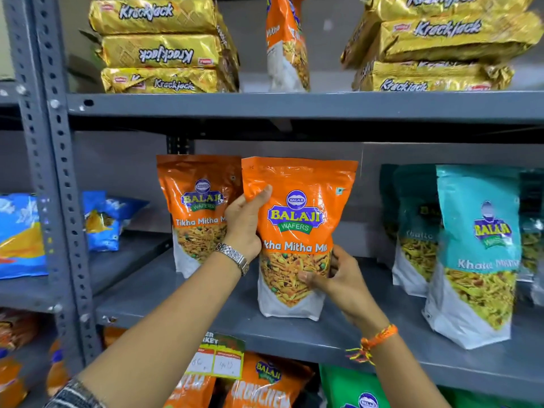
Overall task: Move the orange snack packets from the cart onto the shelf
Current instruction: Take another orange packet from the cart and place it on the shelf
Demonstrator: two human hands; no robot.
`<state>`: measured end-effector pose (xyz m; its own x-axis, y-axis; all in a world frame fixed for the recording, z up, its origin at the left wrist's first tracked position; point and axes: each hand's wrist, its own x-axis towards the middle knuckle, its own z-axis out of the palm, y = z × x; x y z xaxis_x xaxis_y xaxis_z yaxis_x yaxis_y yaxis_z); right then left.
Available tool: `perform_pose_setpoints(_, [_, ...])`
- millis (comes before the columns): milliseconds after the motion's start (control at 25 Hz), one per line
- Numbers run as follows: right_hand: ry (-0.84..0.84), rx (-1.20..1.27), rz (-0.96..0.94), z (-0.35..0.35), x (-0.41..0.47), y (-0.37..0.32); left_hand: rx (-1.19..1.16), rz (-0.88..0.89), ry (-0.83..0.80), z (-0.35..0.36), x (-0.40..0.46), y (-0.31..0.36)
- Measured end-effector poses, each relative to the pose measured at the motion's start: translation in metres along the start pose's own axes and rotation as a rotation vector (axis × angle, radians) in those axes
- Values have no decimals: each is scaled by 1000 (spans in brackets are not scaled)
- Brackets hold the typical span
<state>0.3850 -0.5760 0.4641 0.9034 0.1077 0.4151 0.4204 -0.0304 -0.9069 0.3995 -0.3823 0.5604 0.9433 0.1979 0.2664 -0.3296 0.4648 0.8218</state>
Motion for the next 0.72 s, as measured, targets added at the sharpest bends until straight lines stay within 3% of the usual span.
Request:
perform_pose_setpoints(360, [20,39,3,27,12,5,65,13,30,-21,12,9])
perform_pose_setpoints(520, [56,30,-14,28,3,0,123,73,-42,-35,6,16])
perform_pose_setpoints(600, [118,-23,-63,30,-6,-6,152,110,-60,-45,-3,24])
perform_pose_setpoints(720, [344,-179,-201,37,-21,-20,169,177,-14,-67,-27,39])
